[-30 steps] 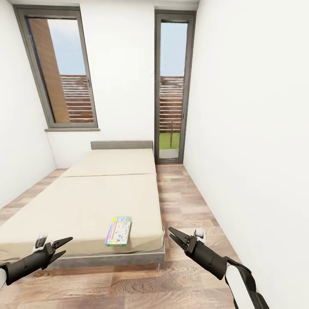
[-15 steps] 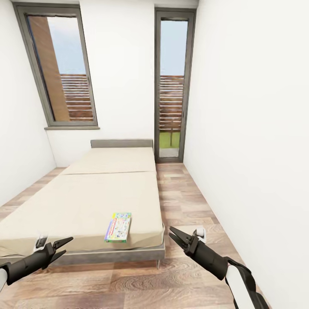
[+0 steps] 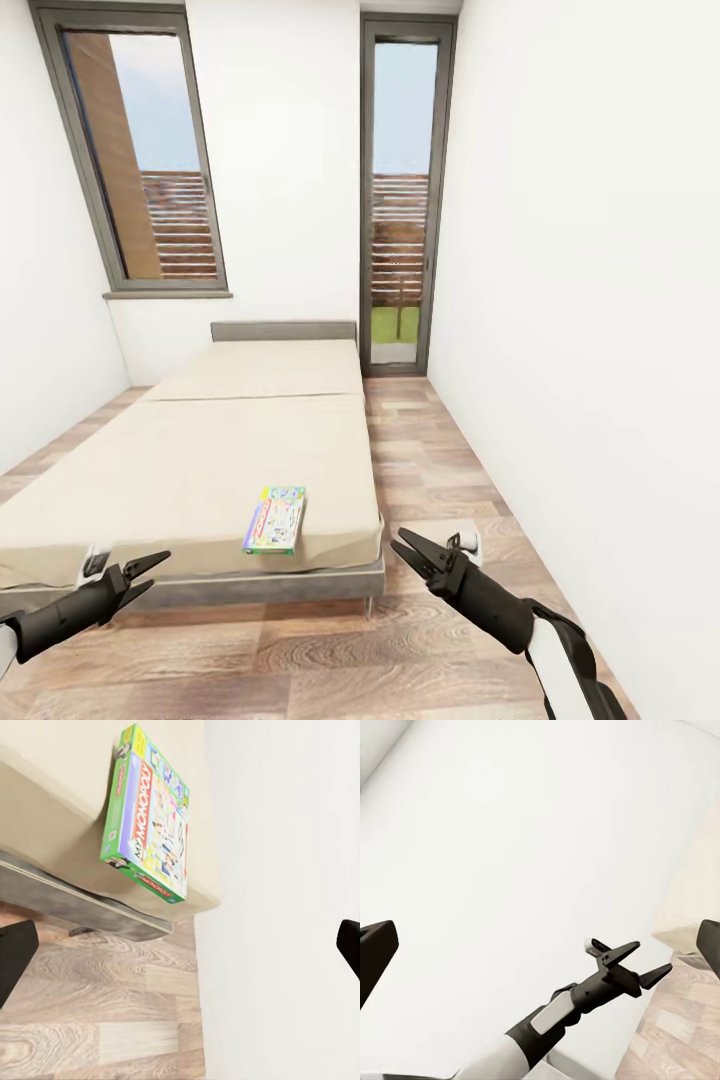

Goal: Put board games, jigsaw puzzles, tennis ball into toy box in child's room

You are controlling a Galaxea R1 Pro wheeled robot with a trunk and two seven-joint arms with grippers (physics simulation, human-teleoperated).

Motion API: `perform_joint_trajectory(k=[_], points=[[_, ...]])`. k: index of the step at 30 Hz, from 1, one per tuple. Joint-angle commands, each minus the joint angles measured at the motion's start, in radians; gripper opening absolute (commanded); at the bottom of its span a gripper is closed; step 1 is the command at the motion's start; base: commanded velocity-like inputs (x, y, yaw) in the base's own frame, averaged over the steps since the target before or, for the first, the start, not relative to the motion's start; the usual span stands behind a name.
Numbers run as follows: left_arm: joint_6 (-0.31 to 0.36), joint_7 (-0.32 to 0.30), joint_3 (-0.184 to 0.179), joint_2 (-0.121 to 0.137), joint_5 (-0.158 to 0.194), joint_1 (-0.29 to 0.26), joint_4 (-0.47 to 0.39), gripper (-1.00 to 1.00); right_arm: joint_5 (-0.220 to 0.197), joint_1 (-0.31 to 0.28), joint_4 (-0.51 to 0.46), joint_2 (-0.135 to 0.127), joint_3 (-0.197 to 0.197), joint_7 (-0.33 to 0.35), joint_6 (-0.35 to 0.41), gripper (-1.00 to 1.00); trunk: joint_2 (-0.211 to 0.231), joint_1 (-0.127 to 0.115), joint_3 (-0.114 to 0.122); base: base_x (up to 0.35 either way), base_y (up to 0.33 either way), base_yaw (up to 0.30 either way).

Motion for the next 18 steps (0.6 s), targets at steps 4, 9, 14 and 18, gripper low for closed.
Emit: perform_joint_trajectory(k=[4,9,14,18], points=[[0.005,-0.001,0.0,-0.001,0.002,-0.001,0.0,1.0,0.0,-0.001,0.0,0.001,-0.002,0.004,0.006,1.0,-0.029,0.015,-0.014,0.0,0.0,0.0],[0.002,-0.001,-0.001,-0.002,0.001,-0.001,0.001,1.0,0.001,-0.001,0.0,0.001,-0.002,0.005,0.006,1.0,-0.064,0.034,-0.029,0.0,0.0,0.0],[-0.007,-0.001,-0.001,-0.002,0.0,-0.001,0.006,1.0,0.001,-0.001,0.001,0.001,-0.002,0.005,0.007,1.0,-0.099,0.054,-0.045,0.0,0.0,0.0],[-0.012,-0.001,-0.001,-0.005,-0.001,-0.001,0.011,1.0,0.0,-0.001,0.001,0.001,-0.002,0.005,0.007,1.0,-0.127,0.069,-0.058,0.0,0.0,0.0]])
